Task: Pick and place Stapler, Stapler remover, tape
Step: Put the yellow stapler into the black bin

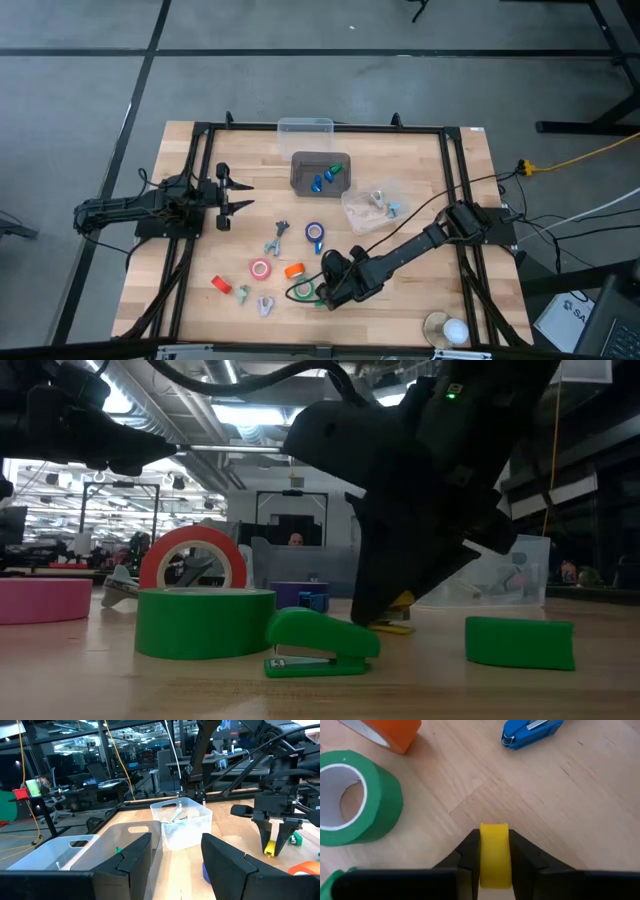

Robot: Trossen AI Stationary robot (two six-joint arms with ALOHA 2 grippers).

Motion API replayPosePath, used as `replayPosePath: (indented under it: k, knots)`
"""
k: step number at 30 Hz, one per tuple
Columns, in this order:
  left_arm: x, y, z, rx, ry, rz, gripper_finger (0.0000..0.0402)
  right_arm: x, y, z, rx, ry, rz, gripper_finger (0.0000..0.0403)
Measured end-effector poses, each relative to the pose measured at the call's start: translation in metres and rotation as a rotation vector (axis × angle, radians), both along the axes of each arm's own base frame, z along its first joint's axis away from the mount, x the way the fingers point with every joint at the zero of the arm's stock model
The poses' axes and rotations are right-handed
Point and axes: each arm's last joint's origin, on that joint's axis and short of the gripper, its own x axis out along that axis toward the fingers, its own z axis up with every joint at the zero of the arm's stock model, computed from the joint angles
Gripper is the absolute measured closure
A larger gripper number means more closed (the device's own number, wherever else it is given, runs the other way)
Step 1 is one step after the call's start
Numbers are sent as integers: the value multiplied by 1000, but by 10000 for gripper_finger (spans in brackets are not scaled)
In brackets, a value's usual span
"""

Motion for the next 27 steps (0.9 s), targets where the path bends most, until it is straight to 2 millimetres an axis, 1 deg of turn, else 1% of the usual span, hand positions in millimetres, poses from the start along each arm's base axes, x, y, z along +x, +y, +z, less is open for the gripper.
replayPosePath:
  k: [6, 10, 13, 22, 27]
  knots:
    - [0, 0, 0, 0, 0, 0, 233, 5, -4, 19, -9, 12, -14, 332]
    - [0, 0, 0, 0, 0, 0, 233, 8, -12, 35, -15, -12, -12, 332]
    - [0, 0, 0, 0, 0, 0, 233, 11, -21, 43, -19, -31, -32, 332]
    - [0, 0, 0, 0, 0, 0, 233, 22, -60, 66, -1, -86, -130, 332]
    - [0, 0, 0, 0, 0, 0, 233, 30, -92, 78, -16, -106, -166, 332]
